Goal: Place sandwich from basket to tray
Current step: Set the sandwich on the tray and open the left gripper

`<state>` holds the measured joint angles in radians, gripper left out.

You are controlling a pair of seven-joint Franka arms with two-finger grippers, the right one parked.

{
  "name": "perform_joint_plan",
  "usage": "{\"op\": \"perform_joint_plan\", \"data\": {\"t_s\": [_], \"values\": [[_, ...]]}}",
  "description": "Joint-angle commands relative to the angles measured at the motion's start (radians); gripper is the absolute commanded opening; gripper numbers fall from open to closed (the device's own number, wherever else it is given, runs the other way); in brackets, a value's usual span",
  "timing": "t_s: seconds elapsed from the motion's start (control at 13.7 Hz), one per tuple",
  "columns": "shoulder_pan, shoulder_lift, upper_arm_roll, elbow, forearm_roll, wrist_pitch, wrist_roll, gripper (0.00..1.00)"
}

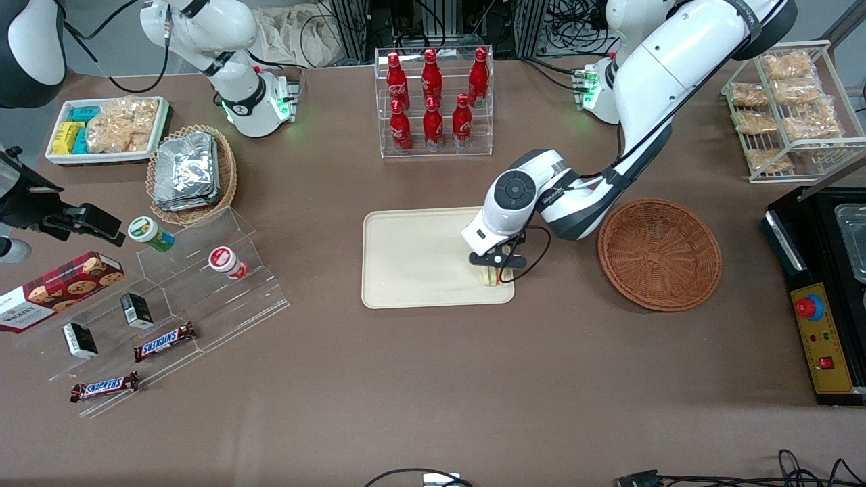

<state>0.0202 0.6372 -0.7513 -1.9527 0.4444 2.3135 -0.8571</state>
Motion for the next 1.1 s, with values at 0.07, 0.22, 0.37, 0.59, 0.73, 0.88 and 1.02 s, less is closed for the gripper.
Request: {"op": "perform_joint_plan", "data": {"t_s": [0.07, 0.22, 0.37, 0.59, 0.73, 0.88, 1.02], "values": [[0.007, -0.010, -0.007, -0.014, 0.017, 0.014, -0.034, 1.00], [0.007, -0.010, -0.007, -0.014, 0.016, 0.014, -0.036, 1.00], [0.007, -0.011, -0.007, -0.014, 0.017, 0.014, -0.036, 1.00], [0.007, -0.014, -0.007, -0.009, 0.016, 0.012, -0.036, 1.00], [0.009, -0.025, -0.008, 0.001, 0.013, 0.007, -0.036, 1.00], [0.009, -0.050, -0.017, 0.065, 0.002, -0.073, -0.034, 1.00], [0.013, -0.053, -0.066, 0.193, -0.001, -0.260, -0.031, 1.00]]}}
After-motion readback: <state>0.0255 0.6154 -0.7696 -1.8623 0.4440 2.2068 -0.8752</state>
